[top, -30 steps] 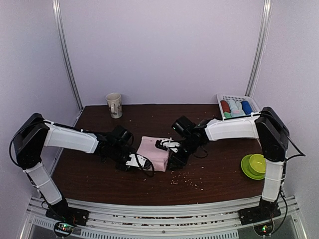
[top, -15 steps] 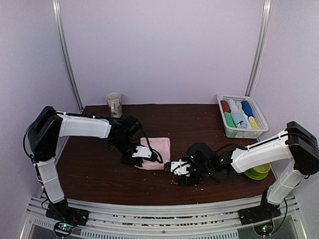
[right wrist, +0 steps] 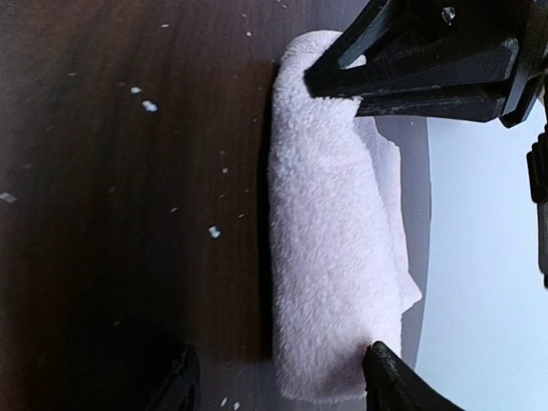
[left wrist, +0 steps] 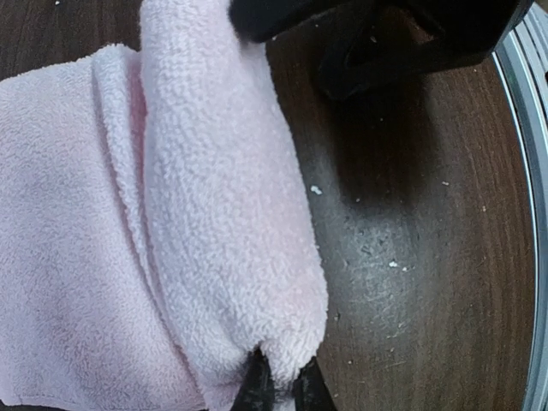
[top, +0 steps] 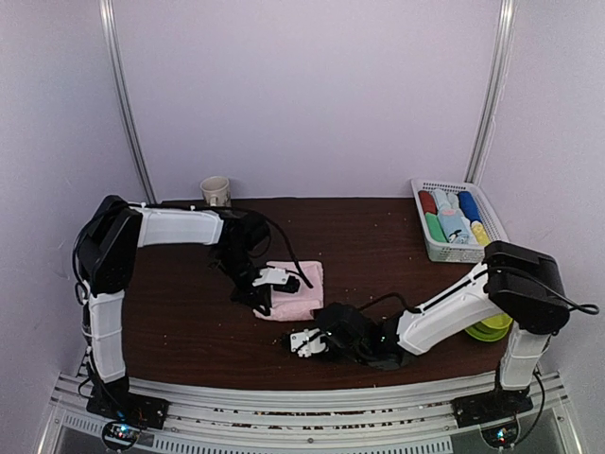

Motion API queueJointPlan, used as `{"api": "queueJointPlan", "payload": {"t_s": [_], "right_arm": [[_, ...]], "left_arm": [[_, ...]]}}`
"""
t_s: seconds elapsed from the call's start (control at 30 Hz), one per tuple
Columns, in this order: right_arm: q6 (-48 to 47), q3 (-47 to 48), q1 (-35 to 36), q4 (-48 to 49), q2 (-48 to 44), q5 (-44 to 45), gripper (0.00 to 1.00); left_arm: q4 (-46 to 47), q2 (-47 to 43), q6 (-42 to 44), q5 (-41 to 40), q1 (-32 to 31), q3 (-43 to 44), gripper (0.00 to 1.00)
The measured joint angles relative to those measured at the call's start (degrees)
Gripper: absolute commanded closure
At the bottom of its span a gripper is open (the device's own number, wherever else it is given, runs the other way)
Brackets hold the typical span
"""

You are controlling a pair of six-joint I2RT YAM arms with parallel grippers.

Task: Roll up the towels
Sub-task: Roll the towel at the center of the board.

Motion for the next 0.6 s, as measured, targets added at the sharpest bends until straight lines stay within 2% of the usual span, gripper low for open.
{"api": "queueJointPlan", "payload": {"t_s": [0.27,0.6], "right_arm": [[-5.8,6.7,0.3,5.0,8.3,8.9,0.36],[-9.4,9.5,0.7,5.7,11.3,12.5,0.4]], "left_arm": [[-2.7,1.6,0.2,1.6,0.6,1.7,1.0],[-4.8,2.8,1.0,2.1,0.8,3.3,1.0]]}}
